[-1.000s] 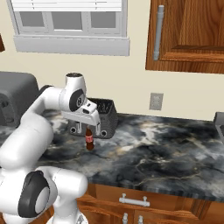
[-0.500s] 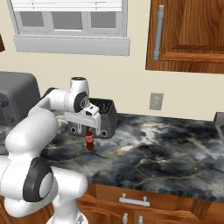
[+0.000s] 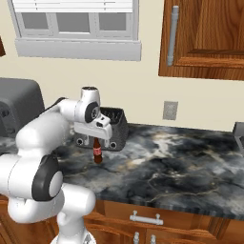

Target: Move the drinks to the dining counter.

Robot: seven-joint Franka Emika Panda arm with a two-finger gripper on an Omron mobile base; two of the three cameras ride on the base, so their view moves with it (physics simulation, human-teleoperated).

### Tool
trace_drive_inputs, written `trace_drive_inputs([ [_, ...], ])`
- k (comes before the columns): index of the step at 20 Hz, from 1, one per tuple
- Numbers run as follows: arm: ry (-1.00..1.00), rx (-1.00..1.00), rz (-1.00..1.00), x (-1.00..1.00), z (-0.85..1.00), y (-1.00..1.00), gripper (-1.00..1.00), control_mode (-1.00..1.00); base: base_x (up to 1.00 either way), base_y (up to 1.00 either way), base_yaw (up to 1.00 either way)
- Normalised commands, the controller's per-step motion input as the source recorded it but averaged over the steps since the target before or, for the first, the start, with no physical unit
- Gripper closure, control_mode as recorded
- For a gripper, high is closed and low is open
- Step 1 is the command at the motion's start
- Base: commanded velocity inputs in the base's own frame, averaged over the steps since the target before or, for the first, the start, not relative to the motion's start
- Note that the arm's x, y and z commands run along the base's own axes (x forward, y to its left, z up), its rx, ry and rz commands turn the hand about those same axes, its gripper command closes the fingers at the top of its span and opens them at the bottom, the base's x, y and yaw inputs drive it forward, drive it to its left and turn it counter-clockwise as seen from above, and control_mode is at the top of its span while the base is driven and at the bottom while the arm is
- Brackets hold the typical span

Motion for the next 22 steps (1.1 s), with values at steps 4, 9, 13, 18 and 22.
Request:
trace_drive_inputs([
  [4, 0.0, 0.0, 0.0, 0.3, -0.19, 0.0, -1.0, -1.0, 0.0, 0.0, 0.0],
  [9, 0.0, 0.0, 0.0, 0.29, -0.18, 0.0, -1.0, -1.0, 0.0, 0.0, 0.0],
  [13, 0.0, 0.0, 0.0, 0.2, -0.16, -0.01, -1.0, -1.0, 0.0, 0.0, 0.0],
  [18, 0.0, 0.0, 0.0, 0.03, -0.08, -0.01, -1.0, -1.0, 0.0, 0.0, 0.0],
  [22, 0.0, 0.0, 0.0, -0.01, 0.0, 0.0, -1.0, -1.0, 0.0, 0.0, 0.0],
])
